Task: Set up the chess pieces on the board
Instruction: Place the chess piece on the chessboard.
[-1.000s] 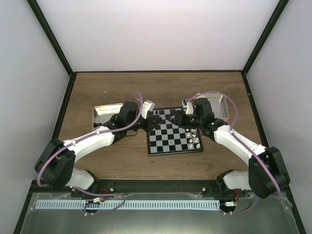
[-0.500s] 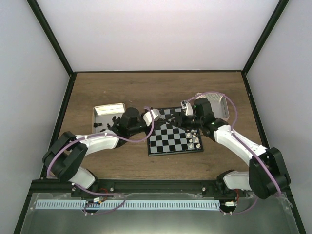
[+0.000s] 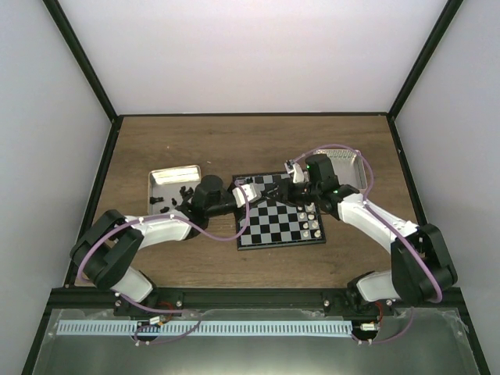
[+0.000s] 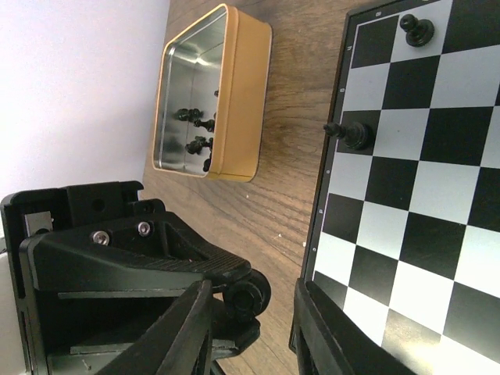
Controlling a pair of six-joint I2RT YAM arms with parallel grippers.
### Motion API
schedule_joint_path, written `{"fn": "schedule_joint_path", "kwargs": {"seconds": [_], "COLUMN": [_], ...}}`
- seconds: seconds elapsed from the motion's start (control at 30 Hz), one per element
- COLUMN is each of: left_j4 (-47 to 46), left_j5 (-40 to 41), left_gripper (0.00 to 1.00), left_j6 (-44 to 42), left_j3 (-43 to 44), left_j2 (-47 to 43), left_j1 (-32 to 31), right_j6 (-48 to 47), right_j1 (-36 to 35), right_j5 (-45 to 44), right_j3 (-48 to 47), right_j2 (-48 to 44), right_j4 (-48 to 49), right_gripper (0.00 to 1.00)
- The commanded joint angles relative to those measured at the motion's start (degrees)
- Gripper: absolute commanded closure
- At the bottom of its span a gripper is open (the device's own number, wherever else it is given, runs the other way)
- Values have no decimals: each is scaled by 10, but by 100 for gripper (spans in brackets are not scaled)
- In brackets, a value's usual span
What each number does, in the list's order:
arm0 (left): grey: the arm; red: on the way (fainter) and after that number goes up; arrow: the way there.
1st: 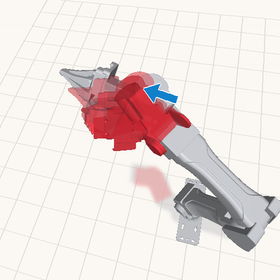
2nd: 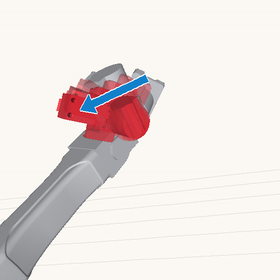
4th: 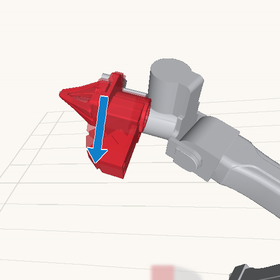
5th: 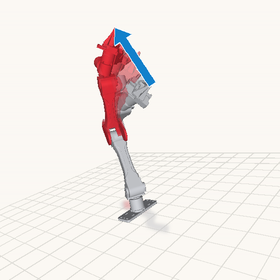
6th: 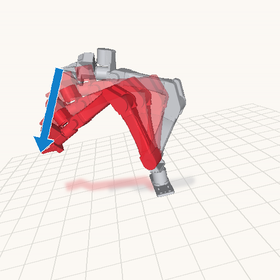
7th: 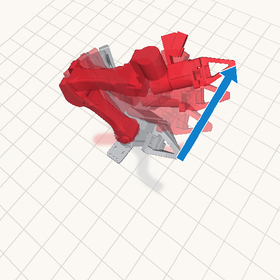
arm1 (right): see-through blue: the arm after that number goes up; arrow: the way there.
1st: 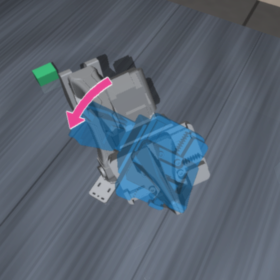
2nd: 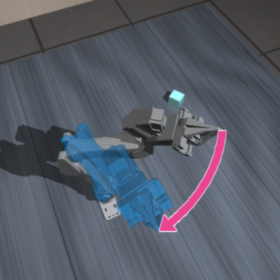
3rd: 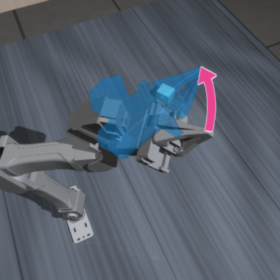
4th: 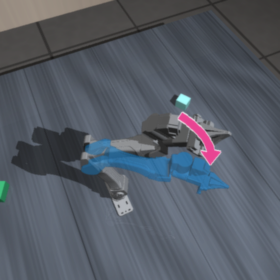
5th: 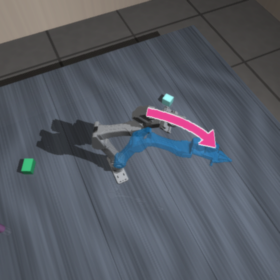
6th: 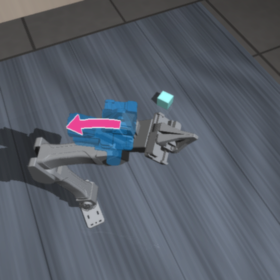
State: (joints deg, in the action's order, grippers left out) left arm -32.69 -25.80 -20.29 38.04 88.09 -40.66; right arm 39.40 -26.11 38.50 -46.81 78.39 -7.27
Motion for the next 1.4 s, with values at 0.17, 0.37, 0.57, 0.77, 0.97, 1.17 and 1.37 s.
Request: {"fn": "schedule_joint_path", "kwargs": {"seconds": [0.17, 0.37, 0.57, 0.77, 0.97, 1.17, 1.37], "left_j4": [-54, -52, -65, -117, -119, 36, 274], "left_j5": [-38, -40, -37, -1, 125, 298, 461], "left_gripper": [88, 88, 83, 47, 30, 0, 0], "left_j6": [-49, -48, -27, 36, 108, 189, 295], "left_j3": [-15, -17, -21, -45, -68, -2, 100], "left_j2": [-3, -11, -15, -29, -109, -229, -285], "left_j1": [-3, -3, -3, -3, 2, 12, 45], "right_j6": [-10, -20, -36, -65, -92, -132, -177], "right_j1": [-3, -3, -3, -3, -13, -53, -102], "right_j5": [28, 37, 26, -40, -156, -256, -336], "right_j3": [-11, -9, -4, -11, -52, -123, -191], "right_j2": [-1, 2, -4, -19, 4, 76, 160], "right_j4": [18, 28, 30, 28, 26, 21, 32], "right_gripper": [78, 86, 96, 97, 98, 98, 98]}}
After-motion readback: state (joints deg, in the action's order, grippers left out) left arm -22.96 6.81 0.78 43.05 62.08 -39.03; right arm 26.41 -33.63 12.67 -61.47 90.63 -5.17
